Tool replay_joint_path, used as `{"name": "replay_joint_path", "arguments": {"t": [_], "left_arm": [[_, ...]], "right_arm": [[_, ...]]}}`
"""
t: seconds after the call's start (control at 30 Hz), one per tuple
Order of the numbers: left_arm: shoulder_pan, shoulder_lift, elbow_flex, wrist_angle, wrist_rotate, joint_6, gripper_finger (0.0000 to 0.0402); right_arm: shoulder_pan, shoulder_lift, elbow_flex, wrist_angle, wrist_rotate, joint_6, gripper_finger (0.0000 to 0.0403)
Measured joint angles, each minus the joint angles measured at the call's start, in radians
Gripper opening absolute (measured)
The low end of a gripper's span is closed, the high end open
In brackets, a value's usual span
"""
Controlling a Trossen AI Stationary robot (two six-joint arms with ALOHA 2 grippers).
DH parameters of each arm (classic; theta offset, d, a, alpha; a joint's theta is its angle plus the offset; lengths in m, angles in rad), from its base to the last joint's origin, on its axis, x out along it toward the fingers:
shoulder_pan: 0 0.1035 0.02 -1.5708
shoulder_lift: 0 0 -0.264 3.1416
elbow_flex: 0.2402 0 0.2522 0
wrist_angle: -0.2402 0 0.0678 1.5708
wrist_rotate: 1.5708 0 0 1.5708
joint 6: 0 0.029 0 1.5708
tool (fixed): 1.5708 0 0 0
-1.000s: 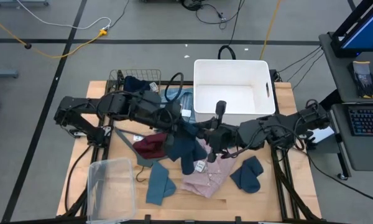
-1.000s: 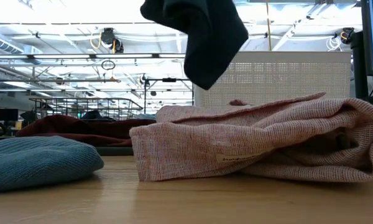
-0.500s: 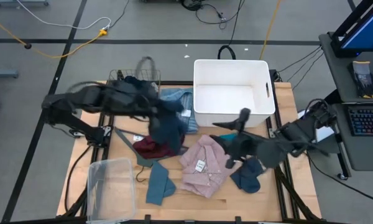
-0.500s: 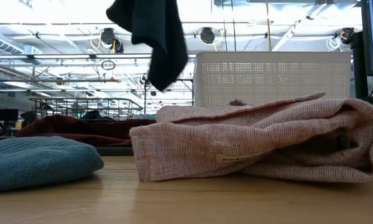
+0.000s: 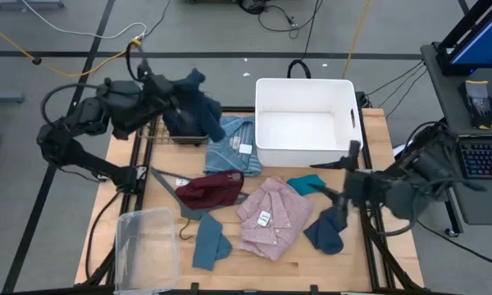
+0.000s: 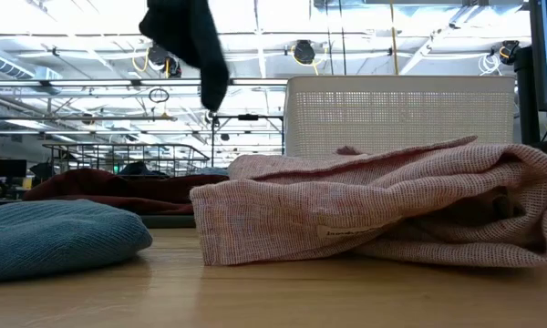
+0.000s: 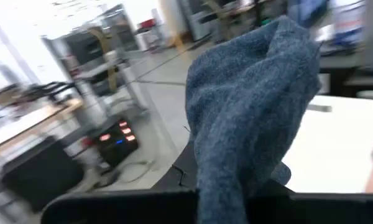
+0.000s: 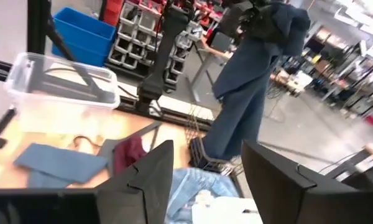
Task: Pick & Place Cloths
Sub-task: Put the gray shorts into the gold wire basket
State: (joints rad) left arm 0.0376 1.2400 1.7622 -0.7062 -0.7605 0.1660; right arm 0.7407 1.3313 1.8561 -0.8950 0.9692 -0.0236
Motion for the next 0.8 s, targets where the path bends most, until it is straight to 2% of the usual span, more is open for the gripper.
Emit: {"name": "replay_joint_path", "arguments": {"t": [0.13,0.27,0.57,0.8], "left_arm": [[0.116,0.002,0.000,-0.083,0.010,-0.013,0.0012],[0.231,0.002,0.000,-0.127,0.026,-0.020,0.0012],[0.458,0.010,-0.006,-0.216,0.047,-0.009,0.0012],[0.590,0.009,-0.043,-0.274,0.067,-0.029,0.0012]], "right_arm": [[0.049,-0.032,0.000,-0.101,-0.001,0.134,0.0158],[0.092,-0.034,0.000,-0.165,-0.002,0.199,0.0125],[0.158,-0.030,-0.076,-0.191,-0.005,0.294,0.0013],[0.189,-0.030,-0.141,-0.187,-0.007,0.390,0.0003]]}}
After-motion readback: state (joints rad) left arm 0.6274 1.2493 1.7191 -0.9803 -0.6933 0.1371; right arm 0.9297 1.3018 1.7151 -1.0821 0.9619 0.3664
